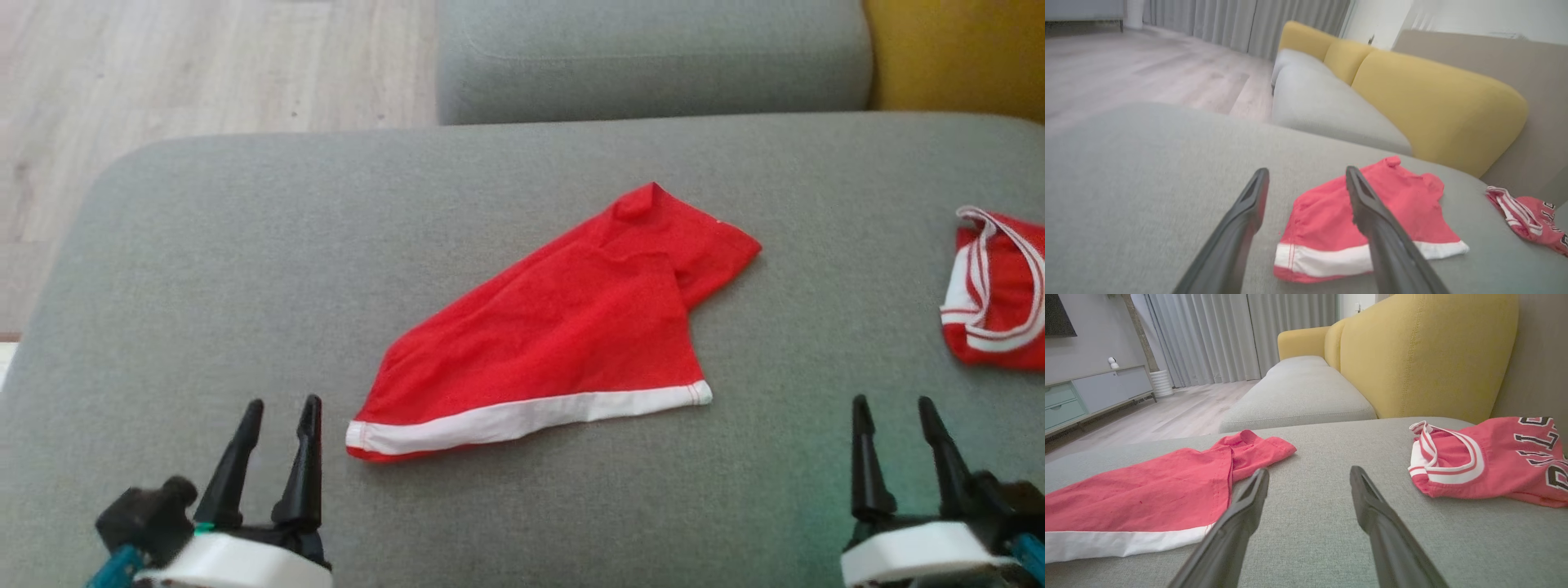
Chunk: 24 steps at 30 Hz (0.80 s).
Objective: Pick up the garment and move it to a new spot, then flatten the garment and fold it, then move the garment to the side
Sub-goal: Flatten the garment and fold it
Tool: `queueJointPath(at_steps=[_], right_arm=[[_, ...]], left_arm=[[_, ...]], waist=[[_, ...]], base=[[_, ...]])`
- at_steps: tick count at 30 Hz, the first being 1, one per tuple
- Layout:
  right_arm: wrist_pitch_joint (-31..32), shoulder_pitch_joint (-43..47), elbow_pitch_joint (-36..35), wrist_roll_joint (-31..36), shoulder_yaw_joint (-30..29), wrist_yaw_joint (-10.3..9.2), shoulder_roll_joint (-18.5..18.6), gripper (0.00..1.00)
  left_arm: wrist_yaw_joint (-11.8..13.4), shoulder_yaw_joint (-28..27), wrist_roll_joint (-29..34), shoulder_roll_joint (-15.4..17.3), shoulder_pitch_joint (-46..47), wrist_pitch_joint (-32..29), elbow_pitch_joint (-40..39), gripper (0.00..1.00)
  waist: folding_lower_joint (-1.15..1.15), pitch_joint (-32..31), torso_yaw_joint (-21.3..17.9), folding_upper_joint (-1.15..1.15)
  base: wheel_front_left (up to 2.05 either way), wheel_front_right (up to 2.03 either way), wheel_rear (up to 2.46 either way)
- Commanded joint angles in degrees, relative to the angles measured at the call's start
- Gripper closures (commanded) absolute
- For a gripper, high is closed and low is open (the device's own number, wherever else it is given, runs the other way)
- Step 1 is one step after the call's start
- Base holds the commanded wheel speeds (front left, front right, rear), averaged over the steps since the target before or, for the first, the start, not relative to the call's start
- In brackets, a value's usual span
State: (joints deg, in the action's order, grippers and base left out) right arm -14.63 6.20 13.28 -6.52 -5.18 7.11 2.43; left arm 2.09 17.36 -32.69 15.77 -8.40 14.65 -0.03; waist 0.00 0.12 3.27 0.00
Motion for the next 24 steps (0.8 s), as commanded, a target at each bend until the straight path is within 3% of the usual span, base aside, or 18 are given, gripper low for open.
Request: queueJointPath(at_steps=[1, 6, 8, 15, 20, 24], right_arm=[[-0.37, -0.96, -2.29, 0.43, 0.81, 0.37, 0.44, 0.00], [-0.37, 0.00, -2.61, 2.10, 0.79, 0.37, 0.44, 0.00], [-0.37, 0.28, -2.23, 2.13, 1.02, 0.37, 0.44, 0.00], [-0.37, 0.09, -1.12, 1.85, 3.04, 0.37, 0.44, 0.00], [-0.37, -0.65, -0.37, -0.21, 4.88, 0.37, 0.44, 0.00], [1.59, -4.18, 1.44, -2.25, 9.12, 0.37, 0.44, 0.00]], left_arm=[[0.17, -3.76, 2.29, -1.03, 1.54, 0.35, -2.60, 0.00], [-1.92, -9.35, 13.29, -9.25, -1.81, 0.35, -1.89, 0.00], [-3.56, -10.30, 15.52, -10.47, -2.04, 0.35, -0.37, 0.00], [-7.51, -12.39, 19.29, -12.28, -1.16, 0.35, 3.43, 0.00], [-8.12, -12.59, 20.34, -12.62, -0.84, 0.35, 4.81, 0.00], [-7.10, -10.60, 20.80, -12.76, 0.55, 0.14, 8.40, 0.00]], waist=[[0.00, -0.54, 0.74, 0.00], [0.00, -1.52, 1.38, 0.00], [0.00, -1.71, 1.66, 0.00], [0.00, -1.84, 2.13, 0.00], [0.00, -1.47, 1.93, 0.00], [0.00, -0.60, 1.59, 0.00]], base=[[0.00, 0.00, 0.00], [0.00, 0.00, 0.00], [0.00, 0.00, 0.00], [0.00, 0.00, 0.00], [0.00, 0.00, 0.00], [0.00, 0.00, 0.00]])
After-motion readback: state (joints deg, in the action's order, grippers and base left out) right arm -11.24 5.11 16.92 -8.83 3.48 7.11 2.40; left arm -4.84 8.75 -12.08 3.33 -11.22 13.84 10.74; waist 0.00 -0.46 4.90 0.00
